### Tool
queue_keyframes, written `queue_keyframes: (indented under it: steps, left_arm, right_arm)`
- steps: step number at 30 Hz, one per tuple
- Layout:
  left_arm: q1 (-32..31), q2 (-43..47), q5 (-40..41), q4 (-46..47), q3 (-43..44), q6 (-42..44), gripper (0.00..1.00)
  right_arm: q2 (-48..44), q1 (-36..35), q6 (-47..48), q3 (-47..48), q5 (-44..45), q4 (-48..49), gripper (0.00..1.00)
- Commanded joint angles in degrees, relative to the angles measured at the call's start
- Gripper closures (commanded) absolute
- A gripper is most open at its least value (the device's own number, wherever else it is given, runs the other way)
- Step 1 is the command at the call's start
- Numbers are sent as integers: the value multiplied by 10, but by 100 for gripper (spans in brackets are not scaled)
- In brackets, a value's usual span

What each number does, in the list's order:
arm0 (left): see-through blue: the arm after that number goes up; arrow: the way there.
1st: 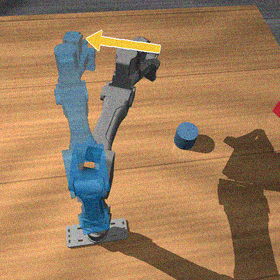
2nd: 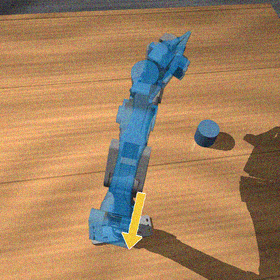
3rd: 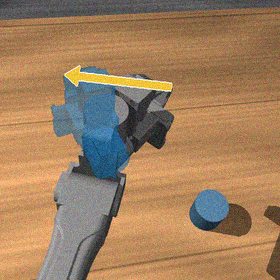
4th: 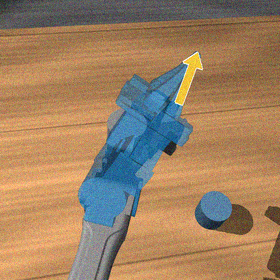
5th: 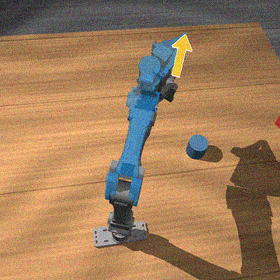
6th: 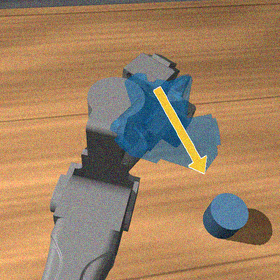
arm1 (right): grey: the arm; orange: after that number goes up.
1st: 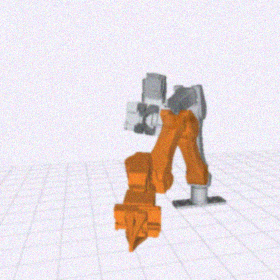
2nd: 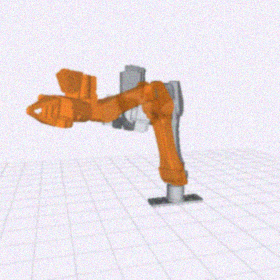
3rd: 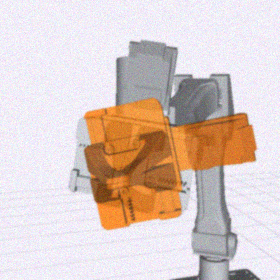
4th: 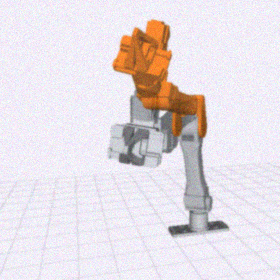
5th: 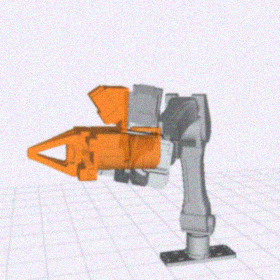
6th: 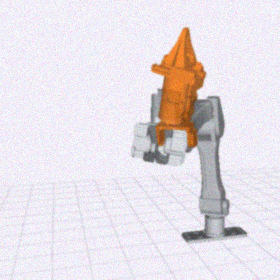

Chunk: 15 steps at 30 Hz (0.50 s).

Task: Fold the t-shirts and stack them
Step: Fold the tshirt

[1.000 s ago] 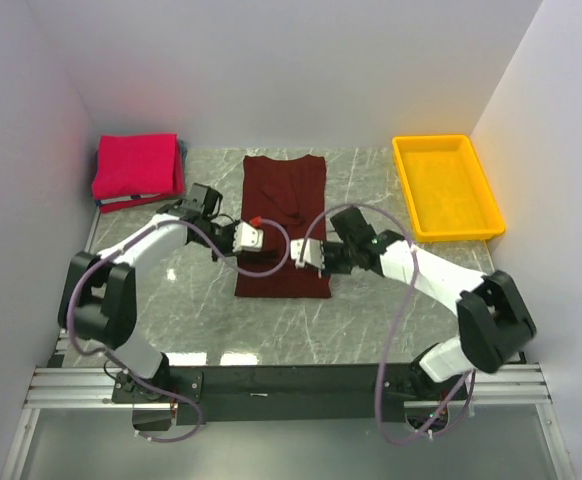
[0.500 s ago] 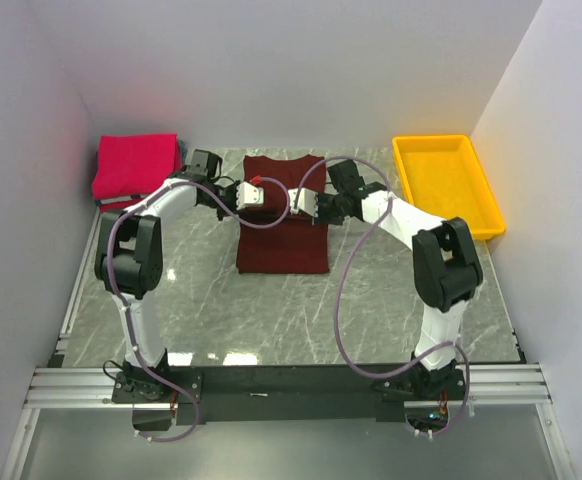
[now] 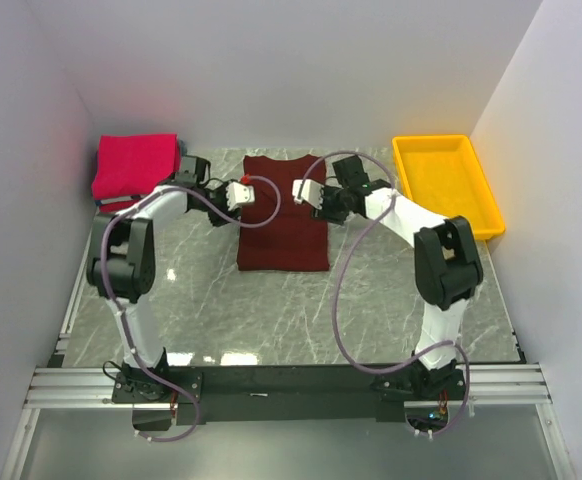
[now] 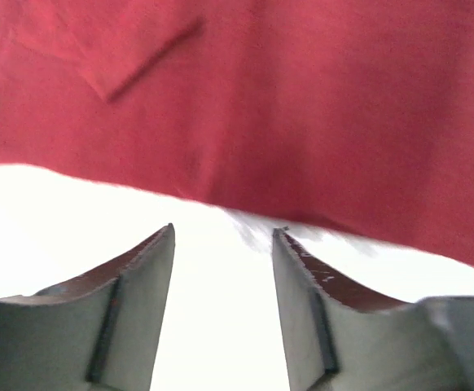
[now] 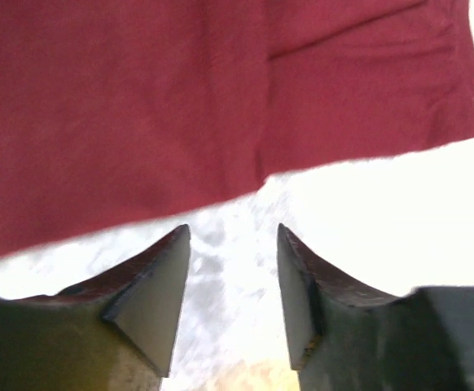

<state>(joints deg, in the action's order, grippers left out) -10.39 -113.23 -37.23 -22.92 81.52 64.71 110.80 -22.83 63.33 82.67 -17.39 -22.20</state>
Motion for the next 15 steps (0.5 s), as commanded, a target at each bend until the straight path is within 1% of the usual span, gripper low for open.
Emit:
queue_keyframes:
  steps: [1, 2, 3, 4, 7, 8, 10, 15]
  left_arm:
    - [4, 102, -35, -7, -57, -10, 46]
    - [2, 116, -42, -35, -71, 7, 47]
    - [0, 128, -55, -50, -99, 15, 48]
    - [-7, 152, -58, -60, -116, 23, 48]
    - [-18, 186, -57, -59, -178, 37, 49]
    - [-27, 194, -54, -54, -192, 39, 49]
    - [-38, 210, -51, -39, -226, 40, 49]
    - [-58, 236, -43, -23, -283, 62, 47]
  right_arm:
    - [-90, 6, -22, -31, -35, -31, 47]
    - [-115, 3, -25, -56, -46, -51, 49]
    - [-128, -1, -26, -71, -54, -59, 53]
    - [-149, -16, -24, -106, -60, -65, 54]
    - [-190, -41, -21, -167, -66, -50, 56]
    - [-197, -62, -20, -202, -59, -35, 57]
    - [-209, -84, -19, -241, -51, -18, 57]
    - [-189, -112, -18, -279, -20, 30, 57]
